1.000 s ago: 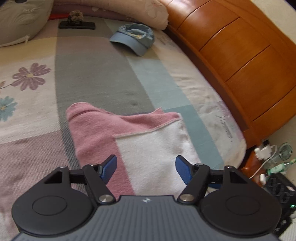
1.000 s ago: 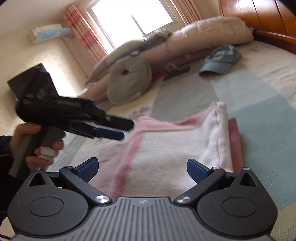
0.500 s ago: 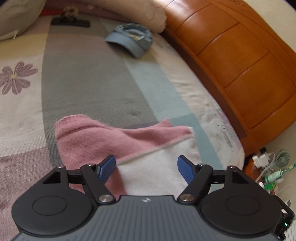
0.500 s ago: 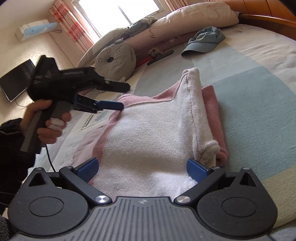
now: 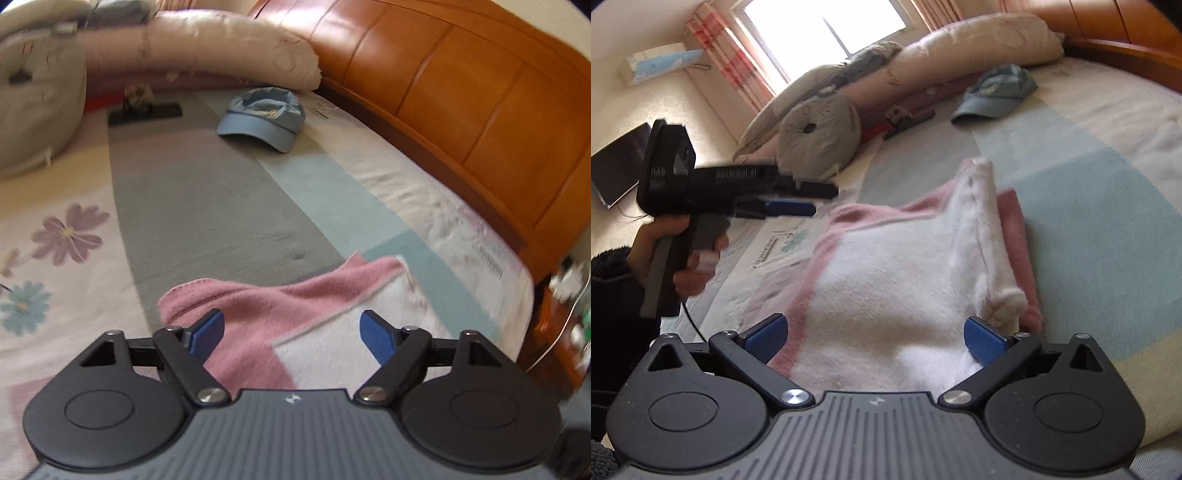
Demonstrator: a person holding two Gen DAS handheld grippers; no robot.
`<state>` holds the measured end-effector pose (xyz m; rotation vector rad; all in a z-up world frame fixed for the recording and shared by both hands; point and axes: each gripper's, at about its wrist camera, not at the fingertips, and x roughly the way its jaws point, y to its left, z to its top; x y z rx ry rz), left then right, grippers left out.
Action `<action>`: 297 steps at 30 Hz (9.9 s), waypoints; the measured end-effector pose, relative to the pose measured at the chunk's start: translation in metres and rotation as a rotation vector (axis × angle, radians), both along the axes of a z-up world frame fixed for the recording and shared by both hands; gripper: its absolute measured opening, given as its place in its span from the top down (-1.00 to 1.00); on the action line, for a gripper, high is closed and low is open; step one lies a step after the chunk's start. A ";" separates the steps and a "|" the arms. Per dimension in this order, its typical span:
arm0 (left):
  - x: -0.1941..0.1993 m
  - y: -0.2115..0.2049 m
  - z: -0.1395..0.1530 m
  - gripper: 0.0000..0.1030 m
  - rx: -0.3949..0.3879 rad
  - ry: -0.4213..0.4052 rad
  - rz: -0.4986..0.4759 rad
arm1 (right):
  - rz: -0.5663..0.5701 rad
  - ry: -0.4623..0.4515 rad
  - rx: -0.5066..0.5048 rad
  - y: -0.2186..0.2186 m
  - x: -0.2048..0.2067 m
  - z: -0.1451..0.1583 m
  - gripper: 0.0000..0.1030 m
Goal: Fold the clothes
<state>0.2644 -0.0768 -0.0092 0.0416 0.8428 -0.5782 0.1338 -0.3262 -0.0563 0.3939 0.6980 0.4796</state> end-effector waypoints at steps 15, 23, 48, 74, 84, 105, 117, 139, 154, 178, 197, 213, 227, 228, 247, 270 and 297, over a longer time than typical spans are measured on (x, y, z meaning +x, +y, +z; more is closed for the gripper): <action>-0.059 0.018 -0.002 -0.85 0.111 -0.088 0.013 | 0.082 -0.060 -0.137 0.004 0.051 0.014 -1.00; -0.056 0.016 -0.007 -0.85 0.109 -0.097 0.015 | 0.113 -0.081 -0.201 0.009 0.084 0.019 -1.00; -0.063 0.013 -0.013 -0.85 0.070 -0.060 0.009 | 0.212 -0.047 -0.194 0.002 0.049 0.033 -1.00; -0.098 0.012 -0.027 -0.85 0.013 0.036 0.080 | 0.114 0.025 -0.142 -0.014 -0.037 0.013 -1.00; -0.104 0.022 -0.026 -0.85 -0.004 0.042 0.081 | 0.088 0.061 -0.135 -0.013 -0.030 0.005 -1.00; -0.103 0.023 -0.016 -0.85 0.027 0.007 0.121 | 0.098 -0.074 -0.225 0.009 -0.015 0.037 -1.00; -0.090 0.022 -0.015 -0.85 0.084 0.021 0.141 | 0.119 0.002 -0.261 0.010 0.040 -0.004 -1.00; -0.030 -0.033 -0.032 -0.96 0.035 0.102 0.126 | 0.075 -0.005 -0.129 -0.004 0.037 -0.004 -1.00; -0.052 0.038 -0.053 -0.96 -0.246 0.160 0.270 | -0.044 0.169 0.012 -0.070 0.042 -0.016 -1.00; 0.020 0.034 -0.095 -0.98 -0.394 0.473 0.176 | 0.075 0.398 0.288 -0.075 0.141 -0.057 -1.00; 0.030 0.036 -0.111 -0.98 -0.543 0.633 0.159 | 0.179 0.486 0.332 -0.072 0.148 -0.059 -1.00; 0.026 0.017 -0.113 -0.98 -0.599 0.702 0.137 | 0.218 0.481 0.378 -0.067 0.145 -0.061 -1.00; 0.013 0.000 -0.098 -0.97 -0.651 0.714 0.173 | 0.229 0.486 0.508 -0.080 0.140 -0.063 -1.00; 0.011 0.001 -0.097 -0.97 -0.669 0.719 0.182 | 0.231 0.488 0.504 -0.079 0.140 -0.064 -1.00; -0.004 -0.037 -0.077 -0.97 -0.702 0.722 0.164 | 0.272 0.503 0.563 -0.077 0.140 -0.066 -1.00; 0.035 -0.031 -0.067 -0.96 -0.692 0.675 0.040 | 0.236 0.420 0.535 -0.112 0.136 -0.032 -1.00; 0.137 -0.231 -0.116 -0.96 -0.708 0.729 -0.232 | -0.069 0.274 0.456 -0.344 0.204 0.003 -1.00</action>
